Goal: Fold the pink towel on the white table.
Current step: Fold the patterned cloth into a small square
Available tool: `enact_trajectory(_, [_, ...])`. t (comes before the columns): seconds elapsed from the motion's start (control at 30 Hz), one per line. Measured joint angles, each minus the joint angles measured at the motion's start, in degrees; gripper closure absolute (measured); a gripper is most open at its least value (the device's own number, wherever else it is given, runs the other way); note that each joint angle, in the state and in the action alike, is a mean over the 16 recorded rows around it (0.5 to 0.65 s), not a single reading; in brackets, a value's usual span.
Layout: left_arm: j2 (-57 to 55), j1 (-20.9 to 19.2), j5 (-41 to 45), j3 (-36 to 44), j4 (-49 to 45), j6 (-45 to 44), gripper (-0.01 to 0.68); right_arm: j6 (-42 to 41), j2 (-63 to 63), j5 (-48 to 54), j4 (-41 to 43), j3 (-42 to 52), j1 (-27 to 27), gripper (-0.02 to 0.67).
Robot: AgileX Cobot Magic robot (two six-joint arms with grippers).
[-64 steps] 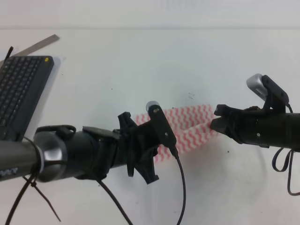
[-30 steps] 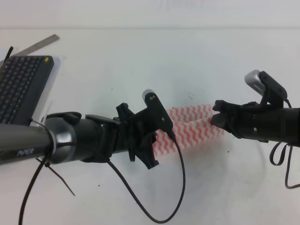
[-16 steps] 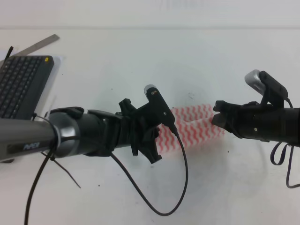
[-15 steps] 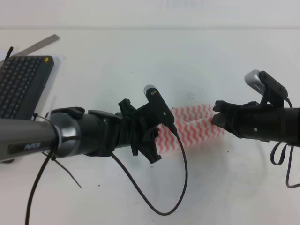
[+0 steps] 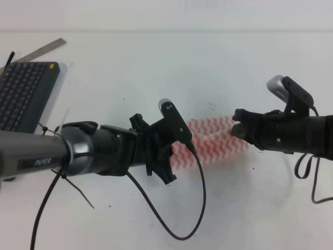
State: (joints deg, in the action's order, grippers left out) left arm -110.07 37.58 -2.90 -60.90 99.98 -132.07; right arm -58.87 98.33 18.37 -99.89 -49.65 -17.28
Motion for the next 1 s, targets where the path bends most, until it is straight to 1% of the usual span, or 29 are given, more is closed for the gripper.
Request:
enact_trajectory(0.63, [-1.67,-0.70,-0.73,-1.81,0.09,0.27,0.672,-0.10,3.64,0.27,-0.44,-3.28,-0.01,0.650])
enact_trajectory(1.0, [-2.13,-1.12,-0.25,-2.19,-0.02,0.35,0.672,-0.10,4.72,-0.19,-0.44,-3.67,-0.01,0.650])
